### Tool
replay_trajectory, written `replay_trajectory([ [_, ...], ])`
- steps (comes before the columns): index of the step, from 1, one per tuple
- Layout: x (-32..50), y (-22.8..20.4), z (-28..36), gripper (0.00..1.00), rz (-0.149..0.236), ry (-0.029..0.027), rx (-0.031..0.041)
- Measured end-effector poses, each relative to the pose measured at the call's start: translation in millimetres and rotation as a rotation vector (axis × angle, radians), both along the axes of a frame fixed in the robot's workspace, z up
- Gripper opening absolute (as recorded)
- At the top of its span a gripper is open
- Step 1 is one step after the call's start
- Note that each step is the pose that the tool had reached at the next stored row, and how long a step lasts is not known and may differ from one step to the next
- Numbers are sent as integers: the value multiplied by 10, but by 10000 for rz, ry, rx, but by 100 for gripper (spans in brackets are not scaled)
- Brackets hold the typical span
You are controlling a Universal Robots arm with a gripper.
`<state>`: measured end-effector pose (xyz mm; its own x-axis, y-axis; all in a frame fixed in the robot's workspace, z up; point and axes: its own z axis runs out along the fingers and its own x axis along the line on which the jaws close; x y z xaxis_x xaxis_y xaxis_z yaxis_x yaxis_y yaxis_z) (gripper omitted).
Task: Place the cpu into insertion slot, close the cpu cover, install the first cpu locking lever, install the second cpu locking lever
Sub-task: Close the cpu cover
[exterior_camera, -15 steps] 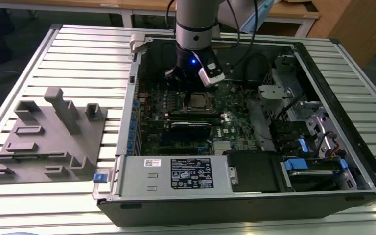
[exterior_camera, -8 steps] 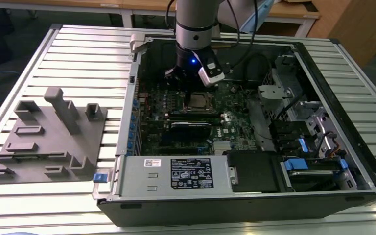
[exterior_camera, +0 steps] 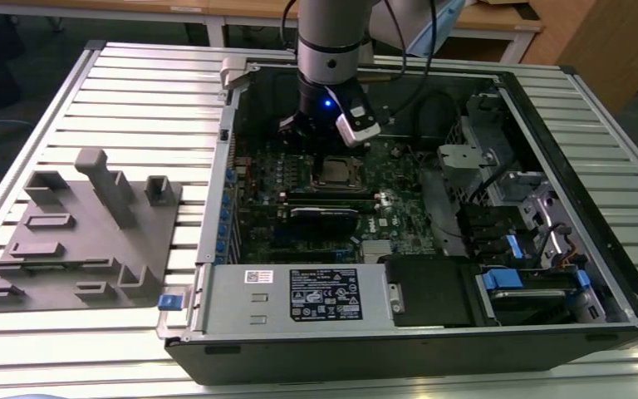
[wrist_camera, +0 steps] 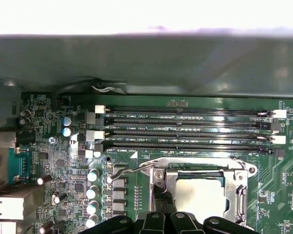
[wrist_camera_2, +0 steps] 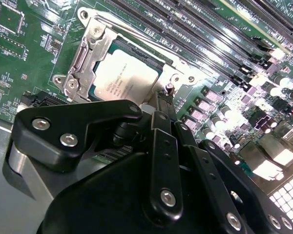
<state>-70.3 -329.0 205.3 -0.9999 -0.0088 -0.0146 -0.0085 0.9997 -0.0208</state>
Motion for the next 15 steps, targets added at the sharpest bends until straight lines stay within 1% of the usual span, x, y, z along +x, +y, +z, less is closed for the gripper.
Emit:
replay_trajectory([
  [4, 0, 5, -5, 11, -1, 0, 23],
  [11, 26, 6, -5, 11, 0, 1, 22],
  [15, 27, 7, -8, 11, -1, 0, 25],
])
